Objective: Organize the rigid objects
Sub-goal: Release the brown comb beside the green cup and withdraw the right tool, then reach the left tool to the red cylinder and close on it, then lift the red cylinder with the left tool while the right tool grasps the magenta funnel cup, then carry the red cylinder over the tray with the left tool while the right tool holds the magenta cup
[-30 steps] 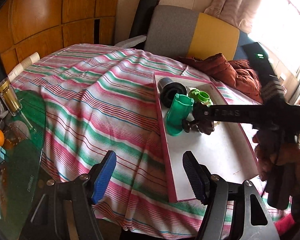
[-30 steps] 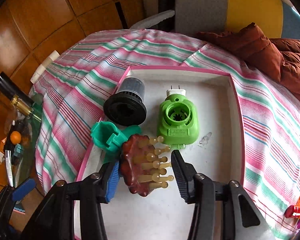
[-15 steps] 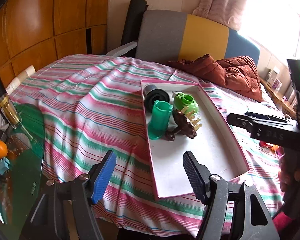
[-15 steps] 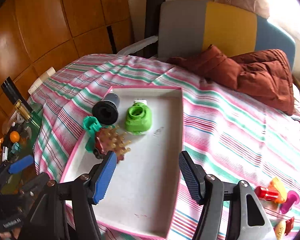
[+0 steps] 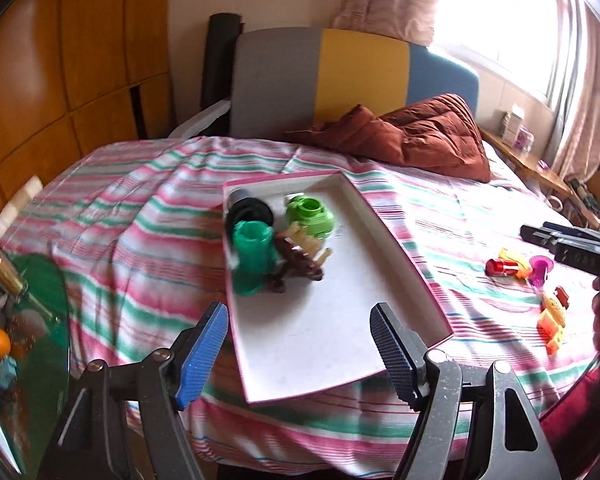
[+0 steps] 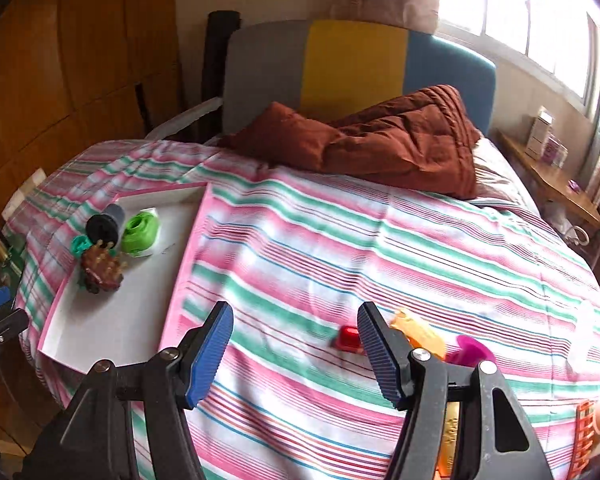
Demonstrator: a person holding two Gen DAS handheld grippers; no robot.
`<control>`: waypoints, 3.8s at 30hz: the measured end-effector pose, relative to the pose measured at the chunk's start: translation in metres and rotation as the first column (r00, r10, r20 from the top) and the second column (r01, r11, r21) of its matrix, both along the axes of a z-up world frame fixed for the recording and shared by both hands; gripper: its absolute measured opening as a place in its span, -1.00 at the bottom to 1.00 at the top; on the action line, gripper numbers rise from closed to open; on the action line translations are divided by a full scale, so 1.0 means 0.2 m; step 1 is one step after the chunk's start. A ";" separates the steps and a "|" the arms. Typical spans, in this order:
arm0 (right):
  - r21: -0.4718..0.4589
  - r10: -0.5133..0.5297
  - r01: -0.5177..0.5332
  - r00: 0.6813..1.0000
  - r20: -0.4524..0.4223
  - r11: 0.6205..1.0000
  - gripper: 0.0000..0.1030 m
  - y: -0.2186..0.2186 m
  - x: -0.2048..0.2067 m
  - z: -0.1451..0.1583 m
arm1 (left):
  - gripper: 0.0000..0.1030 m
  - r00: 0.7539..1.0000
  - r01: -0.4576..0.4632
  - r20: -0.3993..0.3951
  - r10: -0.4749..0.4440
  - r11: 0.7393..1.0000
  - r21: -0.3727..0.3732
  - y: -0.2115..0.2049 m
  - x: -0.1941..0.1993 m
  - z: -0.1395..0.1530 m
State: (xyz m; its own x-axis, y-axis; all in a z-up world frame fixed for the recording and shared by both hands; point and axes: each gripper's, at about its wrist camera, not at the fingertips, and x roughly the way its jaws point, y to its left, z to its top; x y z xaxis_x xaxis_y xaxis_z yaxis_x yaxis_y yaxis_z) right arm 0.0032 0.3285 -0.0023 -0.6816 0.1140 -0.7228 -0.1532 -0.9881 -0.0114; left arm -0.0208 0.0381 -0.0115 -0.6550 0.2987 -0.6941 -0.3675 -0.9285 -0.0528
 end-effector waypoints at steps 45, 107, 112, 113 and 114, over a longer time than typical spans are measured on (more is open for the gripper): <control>-0.533 -0.639 0.562 0.767 0.050 0.633 0.27 1.06 0.47 -0.18 | 0.47 0.812 0.583 0.105 -0.574 0.789 -0.192 1.28 -0.08 -0.16; -0.311 -0.413 0.526 0.835 0.363 0.791 -0.38 0.99 -0.02 -0.50 | -0.48 0.841 0.538 0.073 -0.536 0.843 -0.014 1.16 0.07 -0.47; -0.331 -0.416 0.530 0.836 0.358 0.781 -0.38 1.01 0.00 -0.51 | -0.48 0.842 0.538 0.064 -0.536 0.843 -0.016 1.16 0.09 -0.47; -0.331 -0.416 0.530 0.836 0.357 0.781 -0.38 1.01 0.00 -0.51 | -0.48 0.842 0.538 0.063 -0.536 0.843 -0.016 1.16 0.09 -0.47; -0.328 -0.417 0.530 0.836 0.357 0.782 -0.38 1.01 0.00 -0.51 | -0.48 0.842 0.538 0.063 -0.536 0.843 -0.017 1.16 0.09 -0.47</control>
State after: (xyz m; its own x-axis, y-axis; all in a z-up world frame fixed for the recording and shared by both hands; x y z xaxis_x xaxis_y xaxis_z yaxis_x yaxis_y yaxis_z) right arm 0.0031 0.5308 -0.1044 -0.4065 0.0383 -0.9128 -0.6502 -0.7140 0.2596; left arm -0.0034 0.2693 -0.1051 -0.3603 0.5698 -0.7386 -0.8065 -0.5882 -0.0603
